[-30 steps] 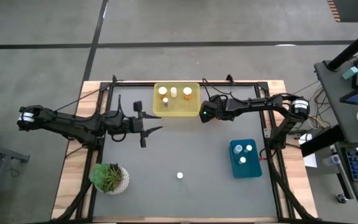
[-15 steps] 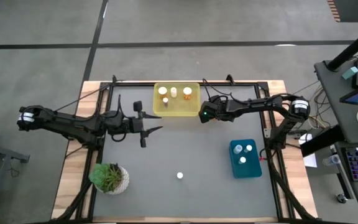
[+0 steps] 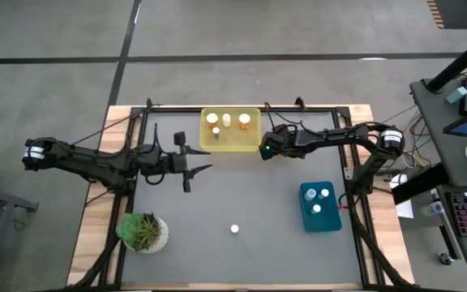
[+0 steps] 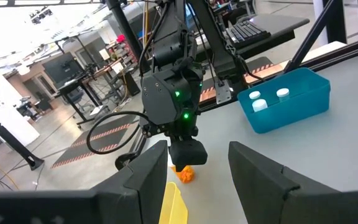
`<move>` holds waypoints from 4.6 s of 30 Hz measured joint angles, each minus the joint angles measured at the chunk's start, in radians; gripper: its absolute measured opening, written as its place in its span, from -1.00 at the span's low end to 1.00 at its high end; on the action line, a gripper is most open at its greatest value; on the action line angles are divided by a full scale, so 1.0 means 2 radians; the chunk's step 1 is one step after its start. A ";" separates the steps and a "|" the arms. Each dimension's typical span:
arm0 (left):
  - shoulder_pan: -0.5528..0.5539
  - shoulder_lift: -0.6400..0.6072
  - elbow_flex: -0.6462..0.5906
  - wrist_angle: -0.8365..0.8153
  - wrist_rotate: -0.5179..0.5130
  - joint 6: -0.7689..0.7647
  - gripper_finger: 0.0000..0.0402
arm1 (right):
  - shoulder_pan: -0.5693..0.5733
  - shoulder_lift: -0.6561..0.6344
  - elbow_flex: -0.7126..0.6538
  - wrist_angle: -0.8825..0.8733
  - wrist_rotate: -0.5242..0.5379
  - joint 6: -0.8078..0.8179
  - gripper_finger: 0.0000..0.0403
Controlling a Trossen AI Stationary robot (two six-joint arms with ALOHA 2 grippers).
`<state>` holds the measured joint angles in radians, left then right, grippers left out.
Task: Pick and place medicine bottles into bin by pill shape (circle, oval)
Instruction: Put the orange pill bottle into the yellow bin, then put the blue pill bottle into the blue bin
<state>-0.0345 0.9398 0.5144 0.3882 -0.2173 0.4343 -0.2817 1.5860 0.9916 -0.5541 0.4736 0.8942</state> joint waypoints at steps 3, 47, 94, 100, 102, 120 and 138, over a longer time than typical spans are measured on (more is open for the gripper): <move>0.000 0.000 0.000 -0.001 0.000 0.000 -0.22 | 0.000 0.000 0.000 0.000 -0.001 0.002 0.06; 0.000 0.000 -0.005 0.011 0.000 0.009 -0.22 | -0.011 0.187 0.356 -0.105 -0.005 -0.154 0.03; 0.000 0.000 -0.005 0.011 -0.013 0.010 -0.22 | -0.009 0.196 0.361 -0.113 -0.013 -0.175 0.41; 0.000 0.000 -0.005 0.011 -0.013 0.010 -0.22 | 0.046 0.124 0.328 -0.122 0.039 -0.192 0.40; 0.000 0.000 -0.004 0.011 -0.013 0.010 -0.22 | 0.072 0.098 0.304 -0.118 0.046 -0.193 0.40; 0.000 0.002 -0.005 0.066 -0.012 -0.031 -0.22 | 0.270 -0.099 0.005 0.095 0.039 -0.202 0.33; -0.037 0.071 -0.016 0.140 -0.005 -0.218 -0.22 | 0.309 -0.083 -0.101 0.350 -0.038 -0.391 0.26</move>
<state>-0.1091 1.0821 0.4820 0.6672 -0.2264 -0.0025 0.3363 1.4199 0.7891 0.1467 0.3973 0.1122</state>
